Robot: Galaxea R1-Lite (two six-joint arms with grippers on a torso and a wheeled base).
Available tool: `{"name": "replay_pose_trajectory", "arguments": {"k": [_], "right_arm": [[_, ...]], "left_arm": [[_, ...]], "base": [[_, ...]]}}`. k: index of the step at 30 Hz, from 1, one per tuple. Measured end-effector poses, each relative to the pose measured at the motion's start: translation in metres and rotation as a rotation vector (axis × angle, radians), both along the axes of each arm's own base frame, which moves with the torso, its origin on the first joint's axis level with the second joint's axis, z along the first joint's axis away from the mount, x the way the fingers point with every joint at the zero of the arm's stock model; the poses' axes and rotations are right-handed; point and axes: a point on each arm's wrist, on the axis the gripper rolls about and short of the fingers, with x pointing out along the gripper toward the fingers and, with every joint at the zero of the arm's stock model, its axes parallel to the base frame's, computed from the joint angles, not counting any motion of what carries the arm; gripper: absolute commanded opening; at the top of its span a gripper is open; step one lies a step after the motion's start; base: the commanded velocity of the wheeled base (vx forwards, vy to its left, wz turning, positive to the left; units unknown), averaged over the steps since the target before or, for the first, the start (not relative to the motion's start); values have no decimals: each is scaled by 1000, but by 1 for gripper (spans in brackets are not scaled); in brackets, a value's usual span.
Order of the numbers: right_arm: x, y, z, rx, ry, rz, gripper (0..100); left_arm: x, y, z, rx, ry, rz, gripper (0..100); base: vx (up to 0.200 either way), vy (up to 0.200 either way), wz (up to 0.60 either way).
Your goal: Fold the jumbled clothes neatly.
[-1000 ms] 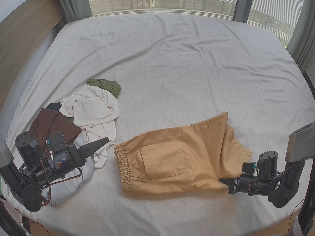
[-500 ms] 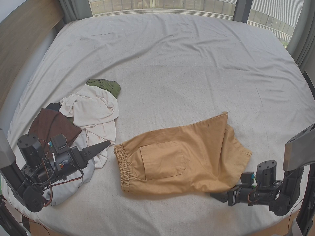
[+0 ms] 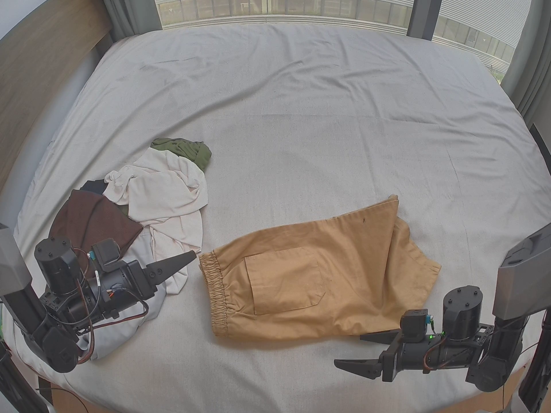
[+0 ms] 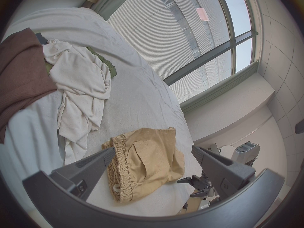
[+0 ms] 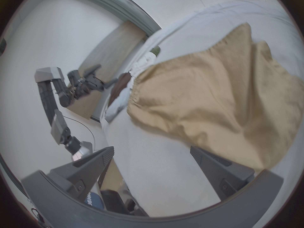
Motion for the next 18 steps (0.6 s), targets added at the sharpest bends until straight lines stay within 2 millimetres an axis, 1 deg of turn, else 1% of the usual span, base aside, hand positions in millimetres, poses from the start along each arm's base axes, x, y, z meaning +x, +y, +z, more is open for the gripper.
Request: {"name": "replay_pose_trajectory", "arguments": {"k": [2,7,10,14,18], "right_arm": [[3,5,9,44,-27,19,100],[17,20,39,192,-104,45,100],[24,25,56,252,-161,52,100],[31,23,69,285,-210,32,100],[37,17,73,293,-232,3,100]], "left_arm": [[0,0,-3,3,14,1,100],[0,-1,-14,12,65,-4,100],[-1,-3,-21,19,95,-12,100],[0,-5,-29,27,129,-18,100],[3,-9,-41,51,160,-26,100]], "base": [[0,0,0],[0,0,0],[0,0,0],[0,0,0],[0,0,0]]}}
